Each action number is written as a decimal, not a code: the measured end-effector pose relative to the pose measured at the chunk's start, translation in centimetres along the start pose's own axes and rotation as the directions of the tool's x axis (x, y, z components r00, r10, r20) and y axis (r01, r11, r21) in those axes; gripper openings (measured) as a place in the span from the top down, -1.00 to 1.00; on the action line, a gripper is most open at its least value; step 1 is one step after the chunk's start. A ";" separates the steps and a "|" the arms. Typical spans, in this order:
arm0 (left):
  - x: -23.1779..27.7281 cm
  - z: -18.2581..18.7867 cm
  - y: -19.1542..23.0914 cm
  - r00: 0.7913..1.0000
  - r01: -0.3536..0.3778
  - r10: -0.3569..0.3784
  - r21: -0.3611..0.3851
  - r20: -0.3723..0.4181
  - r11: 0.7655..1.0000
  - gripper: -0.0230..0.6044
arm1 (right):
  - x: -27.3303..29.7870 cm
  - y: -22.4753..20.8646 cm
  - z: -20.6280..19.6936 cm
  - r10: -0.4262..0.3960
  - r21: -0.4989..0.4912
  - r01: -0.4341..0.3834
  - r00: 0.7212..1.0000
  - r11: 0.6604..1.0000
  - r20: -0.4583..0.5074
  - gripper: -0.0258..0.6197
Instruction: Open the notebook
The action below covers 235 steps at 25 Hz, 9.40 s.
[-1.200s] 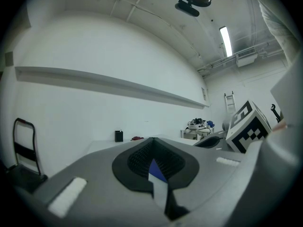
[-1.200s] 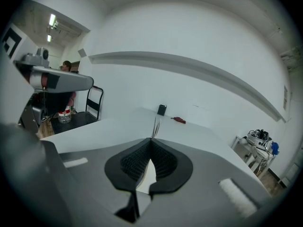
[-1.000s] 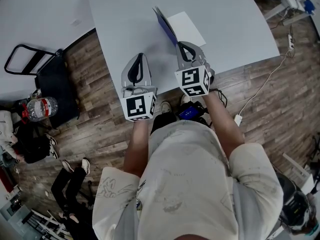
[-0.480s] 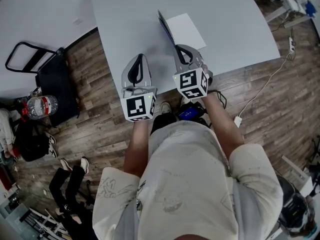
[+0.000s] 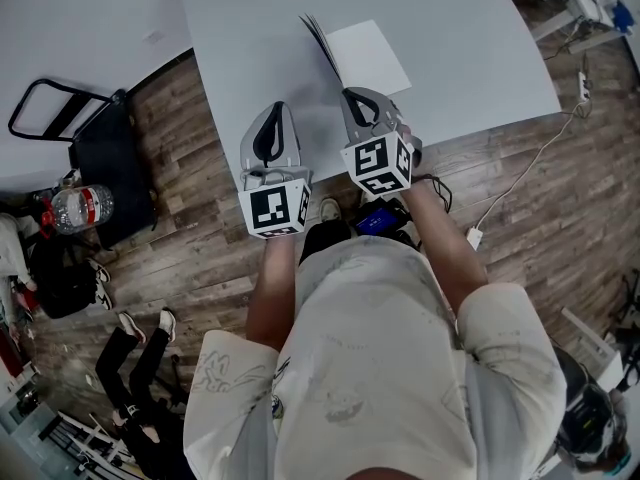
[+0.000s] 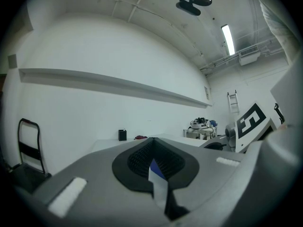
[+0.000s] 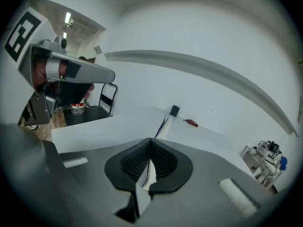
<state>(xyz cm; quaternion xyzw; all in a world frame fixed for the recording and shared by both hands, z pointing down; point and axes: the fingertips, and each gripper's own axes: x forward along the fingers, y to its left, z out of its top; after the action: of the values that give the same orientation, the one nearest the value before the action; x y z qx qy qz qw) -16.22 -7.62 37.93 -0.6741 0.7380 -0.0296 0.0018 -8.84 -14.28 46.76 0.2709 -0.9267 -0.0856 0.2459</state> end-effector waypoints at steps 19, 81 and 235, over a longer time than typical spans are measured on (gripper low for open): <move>-0.2 -0.4 0.3 1.000 -0.014 0.014 0.001 -0.006 1.000 0.87 | 0.4 1.5 -0.4 0.048 -0.015 -0.048 0.999 0.999 0.003 0.90; -1.1 -0.6 1.3 0.998 -0.061 0.061 0.008 -0.023 0.998 0.87 | 1.7 6.7 -2.7 0.189 -0.108 -0.196 0.980 0.975 -0.065 0.90; 1.8 -0.7 0.0 0.995 0.095 -0.095 0.026 0.000 0.995 0.87 | -3.4 -4.0 1.2 -0.082 0.134 0.060 0.983 0.989 0.166 0.69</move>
<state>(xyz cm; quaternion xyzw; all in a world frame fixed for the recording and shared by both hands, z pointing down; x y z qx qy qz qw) -16.46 -9.43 38.66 -0.7084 0.7047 -0.0388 0.0096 -5.16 -15.79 43.14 0.3108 -0.9377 -0.0576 0.1443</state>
